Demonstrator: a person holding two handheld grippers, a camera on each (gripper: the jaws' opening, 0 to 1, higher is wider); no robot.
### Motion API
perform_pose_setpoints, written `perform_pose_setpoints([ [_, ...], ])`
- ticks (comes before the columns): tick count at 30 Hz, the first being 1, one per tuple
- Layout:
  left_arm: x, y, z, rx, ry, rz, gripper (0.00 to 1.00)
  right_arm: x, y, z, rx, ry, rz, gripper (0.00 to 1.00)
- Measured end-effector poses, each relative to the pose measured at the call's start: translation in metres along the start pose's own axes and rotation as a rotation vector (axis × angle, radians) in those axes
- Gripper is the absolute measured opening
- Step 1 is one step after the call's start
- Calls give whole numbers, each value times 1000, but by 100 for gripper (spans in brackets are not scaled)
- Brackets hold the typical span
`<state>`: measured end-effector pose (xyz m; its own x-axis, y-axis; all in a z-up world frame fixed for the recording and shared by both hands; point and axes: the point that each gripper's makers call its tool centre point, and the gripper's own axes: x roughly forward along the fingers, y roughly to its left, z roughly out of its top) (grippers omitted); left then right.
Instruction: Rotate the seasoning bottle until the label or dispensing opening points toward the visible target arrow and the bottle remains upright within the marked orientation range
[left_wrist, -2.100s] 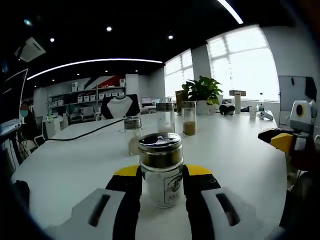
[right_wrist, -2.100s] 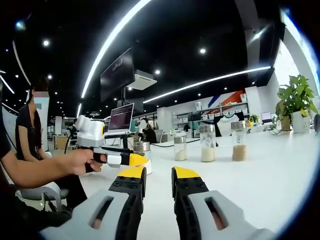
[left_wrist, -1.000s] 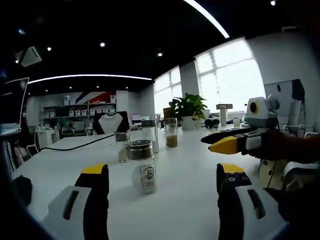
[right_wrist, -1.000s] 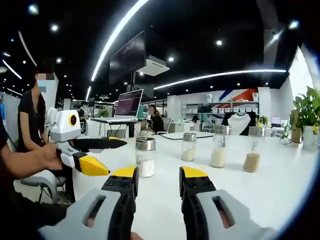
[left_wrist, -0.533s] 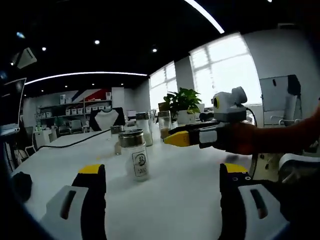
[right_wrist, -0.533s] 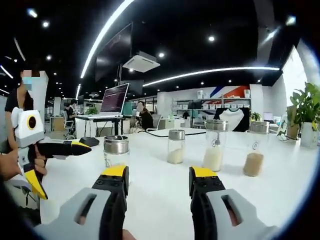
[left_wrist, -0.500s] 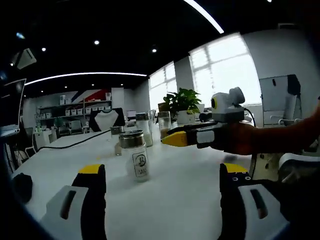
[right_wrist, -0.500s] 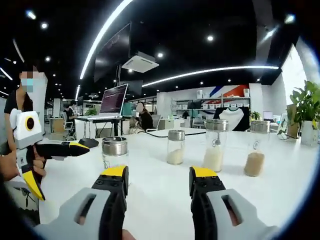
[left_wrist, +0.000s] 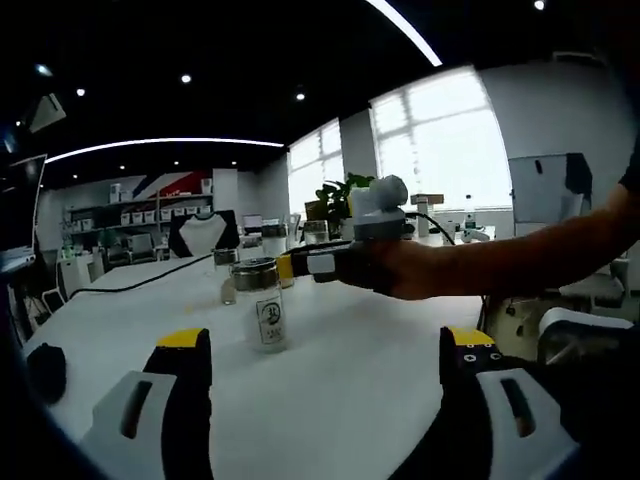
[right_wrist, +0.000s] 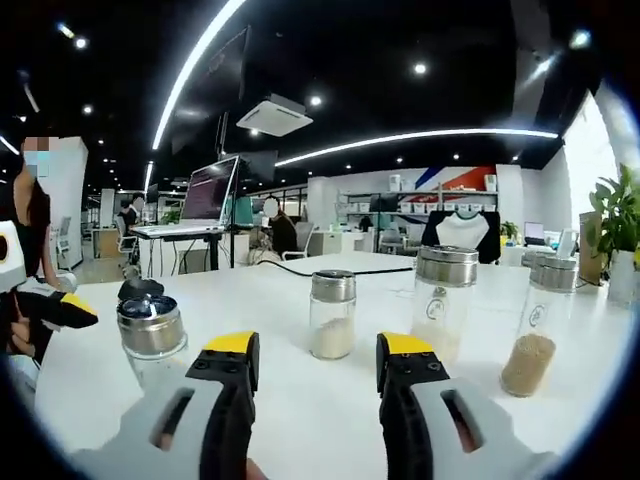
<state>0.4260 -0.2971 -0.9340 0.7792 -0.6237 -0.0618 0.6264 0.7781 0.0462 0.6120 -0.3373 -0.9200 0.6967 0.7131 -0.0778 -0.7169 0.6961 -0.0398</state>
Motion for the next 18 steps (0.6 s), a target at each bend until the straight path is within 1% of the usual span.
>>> perform_pose_setpoints([
  [1,0,0,1,-30,1,-6,100,4,0,-2,-23,6,-3,46],
  [2,0,-2,4,-38,-6,-25,100,7,-1,-4,-36,8,-6,47],
  [5,-1,-1,9,-21,-18,-22,100,16,-3,-13,-56,34,-5,47],
  [7,-1,0,11,-8,-32,-19,100,19,-7,-14,-73,27,-20,47],
  [9,-1,-4,9,-23,-30,-37,100,23,-8,-13,-85,26,-25,47],
  [11,-1,-7,6,-30,-24,-50,100,28,-10,-13,-82,29,-31,47],
  [14,0,-11,3,-21,-7,-67,100,37,-15,-14,-56,34,-48,47],
  [18,-2,-11,8,-19,-22,-73,100,50,-20,-17,-68,53,-57,48],
])
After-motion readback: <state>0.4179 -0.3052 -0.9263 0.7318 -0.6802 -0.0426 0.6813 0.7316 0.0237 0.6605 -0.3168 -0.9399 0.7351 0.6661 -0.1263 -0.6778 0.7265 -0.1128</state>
